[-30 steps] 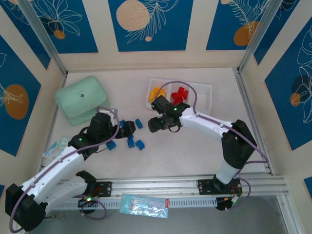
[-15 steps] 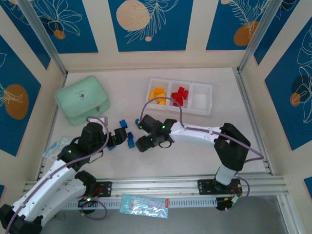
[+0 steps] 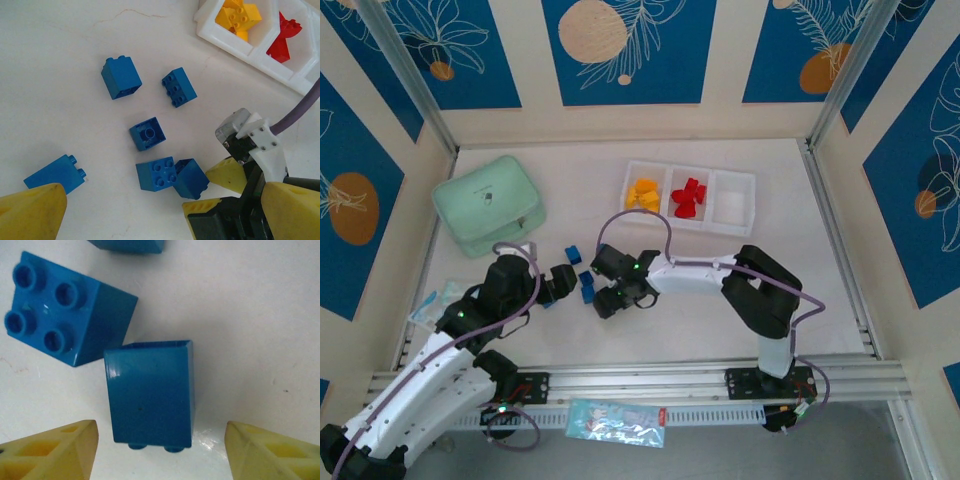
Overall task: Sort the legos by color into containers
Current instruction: Pick up the lego from the bottom-center of the table.
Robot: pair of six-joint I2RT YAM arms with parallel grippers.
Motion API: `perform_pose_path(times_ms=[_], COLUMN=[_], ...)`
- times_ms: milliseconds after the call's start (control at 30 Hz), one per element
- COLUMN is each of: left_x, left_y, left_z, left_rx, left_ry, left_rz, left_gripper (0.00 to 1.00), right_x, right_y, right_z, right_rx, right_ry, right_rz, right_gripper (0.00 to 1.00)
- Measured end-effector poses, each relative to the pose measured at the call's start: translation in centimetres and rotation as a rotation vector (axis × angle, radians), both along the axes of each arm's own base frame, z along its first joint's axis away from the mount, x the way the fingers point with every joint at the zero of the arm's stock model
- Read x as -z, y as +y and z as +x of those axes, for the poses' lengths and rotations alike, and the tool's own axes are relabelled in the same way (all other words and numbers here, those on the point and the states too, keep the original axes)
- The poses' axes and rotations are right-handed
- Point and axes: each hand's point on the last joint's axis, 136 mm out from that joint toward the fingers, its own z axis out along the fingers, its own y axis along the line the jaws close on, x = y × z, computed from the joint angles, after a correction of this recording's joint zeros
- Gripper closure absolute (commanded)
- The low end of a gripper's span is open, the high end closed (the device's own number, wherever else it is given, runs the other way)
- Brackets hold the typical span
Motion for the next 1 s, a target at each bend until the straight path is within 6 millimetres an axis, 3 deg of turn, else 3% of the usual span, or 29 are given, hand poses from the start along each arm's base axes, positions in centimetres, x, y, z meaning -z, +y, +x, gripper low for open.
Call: perform_pose_path(times_ms=[233, 633, 800, 1000], left_x=[0.0, 0.5, 1.2, 1.1], left_y=[0.0, -0.1, -0.4, -1.7], left_z=[0.0, 0.2, 0.4, 1.2], left_rx=[-0.002, -0.001, 0.007, 0.038], left_ry=[-0.001, 0.018, 0.045, 0.071], left_rz=[0.002, 0.013, 0.022, 0.009], left_gripper=[0.01, 0.01, 0.01, 0.01], right_x=[0.7, 0.4, -2.1, -6.7], right_y=[1.0, 0.7, 0.0, -3.3], right_z=[0.8, 1.3, 2.0, 4.7], right_rx=[-0.001, 0.005, 0.033, 0.153], right_ry=[-0.001, -0.005, -0.022, -0.060], right_rz=[0.004, 0.007, 0.058, 0.129], right_gripper=[0.47, 0.68, 0.71, 0.73])
